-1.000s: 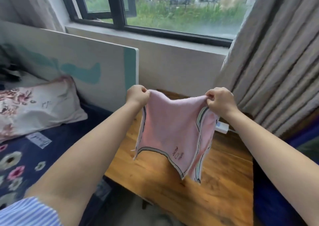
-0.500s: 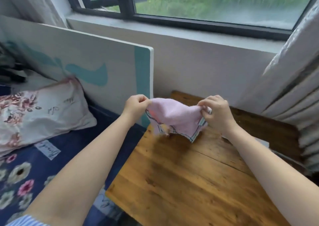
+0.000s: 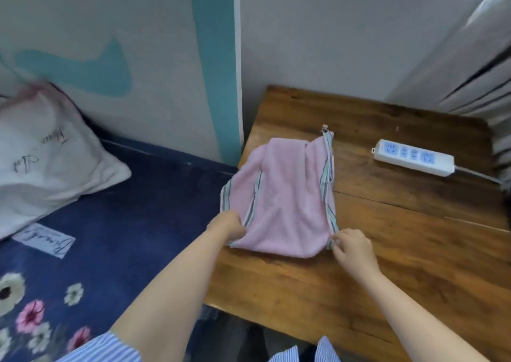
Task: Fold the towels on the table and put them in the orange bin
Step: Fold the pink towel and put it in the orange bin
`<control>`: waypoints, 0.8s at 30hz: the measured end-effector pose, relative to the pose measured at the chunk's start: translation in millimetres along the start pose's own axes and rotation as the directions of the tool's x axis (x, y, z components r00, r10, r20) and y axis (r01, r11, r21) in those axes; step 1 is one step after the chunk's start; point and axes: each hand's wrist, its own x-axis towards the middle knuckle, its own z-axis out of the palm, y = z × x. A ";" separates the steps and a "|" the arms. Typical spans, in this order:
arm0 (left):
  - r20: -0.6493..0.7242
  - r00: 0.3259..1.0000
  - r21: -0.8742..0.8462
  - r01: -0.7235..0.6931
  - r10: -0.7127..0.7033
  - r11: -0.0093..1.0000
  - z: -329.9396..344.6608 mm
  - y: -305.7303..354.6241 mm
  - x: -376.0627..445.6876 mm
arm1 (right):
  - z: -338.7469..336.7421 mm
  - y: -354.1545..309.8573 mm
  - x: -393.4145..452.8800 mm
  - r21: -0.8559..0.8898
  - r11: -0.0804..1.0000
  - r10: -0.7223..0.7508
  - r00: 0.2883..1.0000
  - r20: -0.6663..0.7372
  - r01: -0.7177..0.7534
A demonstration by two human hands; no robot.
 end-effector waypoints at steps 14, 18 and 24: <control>-0.164 0.987 -0.220 -0.041 0.005 0.975 40.8 -3.5 46.3 | 29.4 -26.3 4.7 0.239 0.874 0.458 0.881 -0.119 -0.422; -0.243 0.969 -0.342 -0.040 -0.048 0.939 24.8 -8.6 48.2 | 22.3 -25.4 12.9 0.456 0.748 0.578 0.811 -0.091 -0.482; -0.291 0.956 -0.470 -0.108 -0.038 0.876 -16.8 -15.5 43.9 | -24.5 -16.7 23.1 0.564 0.632 0.645 0.764 -0.003 -0.531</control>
